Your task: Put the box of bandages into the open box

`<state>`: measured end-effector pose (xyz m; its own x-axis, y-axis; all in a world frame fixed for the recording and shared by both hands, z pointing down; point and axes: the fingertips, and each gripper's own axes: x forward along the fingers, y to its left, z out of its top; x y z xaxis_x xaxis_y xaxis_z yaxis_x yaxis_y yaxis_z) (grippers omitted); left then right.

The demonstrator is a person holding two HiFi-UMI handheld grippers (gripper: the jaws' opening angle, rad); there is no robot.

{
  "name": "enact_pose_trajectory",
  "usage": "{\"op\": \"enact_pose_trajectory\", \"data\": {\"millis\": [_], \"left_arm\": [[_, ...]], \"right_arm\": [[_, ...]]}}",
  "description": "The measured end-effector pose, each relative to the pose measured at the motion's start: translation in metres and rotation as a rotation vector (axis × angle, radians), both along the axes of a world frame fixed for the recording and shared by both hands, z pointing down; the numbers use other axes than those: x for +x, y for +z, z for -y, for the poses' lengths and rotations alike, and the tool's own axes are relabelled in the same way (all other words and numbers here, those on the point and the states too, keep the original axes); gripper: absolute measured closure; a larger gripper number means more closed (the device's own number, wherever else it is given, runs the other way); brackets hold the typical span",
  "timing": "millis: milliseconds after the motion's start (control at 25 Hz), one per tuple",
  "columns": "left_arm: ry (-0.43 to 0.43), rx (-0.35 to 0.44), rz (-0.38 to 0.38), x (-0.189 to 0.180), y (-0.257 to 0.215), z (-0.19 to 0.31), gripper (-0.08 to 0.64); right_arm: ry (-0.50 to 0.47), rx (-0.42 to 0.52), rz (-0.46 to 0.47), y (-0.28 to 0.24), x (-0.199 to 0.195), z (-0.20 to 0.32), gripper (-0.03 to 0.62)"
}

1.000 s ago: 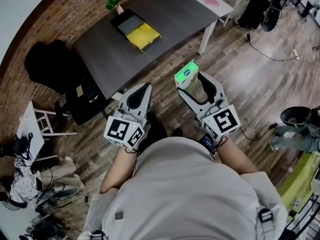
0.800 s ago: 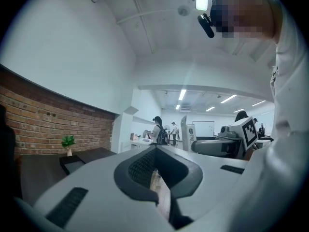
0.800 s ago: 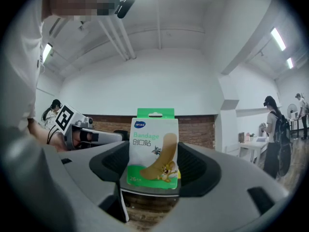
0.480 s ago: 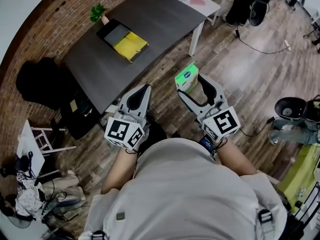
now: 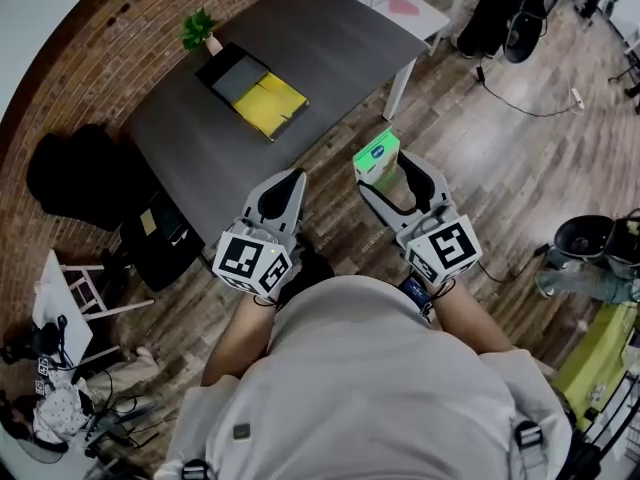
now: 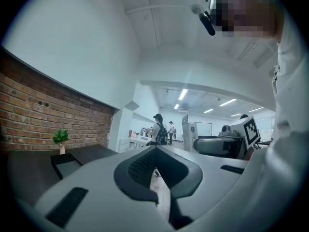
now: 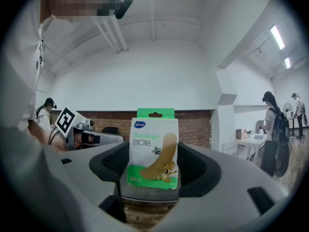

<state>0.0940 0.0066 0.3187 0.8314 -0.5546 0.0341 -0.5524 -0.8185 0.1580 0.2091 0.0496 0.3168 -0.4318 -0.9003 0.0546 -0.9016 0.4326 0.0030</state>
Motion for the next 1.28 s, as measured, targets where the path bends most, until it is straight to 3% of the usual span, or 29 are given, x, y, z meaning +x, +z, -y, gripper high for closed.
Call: {"op": "enact_pose_trajectory", "data": {"millis": [240, 640, 920, 1280], "left_arm": [[0.015, 0.008, -0.013, -0.035, -0.009, 0.069, 0.545], [0.016, 0.012, -0.014, -0.113, -0.005, 0.158, 0.545], [-0.005, 0.002, -0.012, -0.157, 0.007, 0.181, 0.545], [-0.049, -0.022, -0.024, -0.18, 0.019, 0.201, 0.545]], "right_arm": [[0.01, 0.01, -0.013, -0.011, -0.036, 0.074, 0.29], [-0.039, 0.018, -0.025, -0.015, -0.131, 0.182, 0.29], [-0.097, -0.005, -0.02, -0.003, -0.181, 0.213, 0.29], [-0.149, -0.034, -0.03, 0.01, -0.201, 0.244, 0.29]]}}
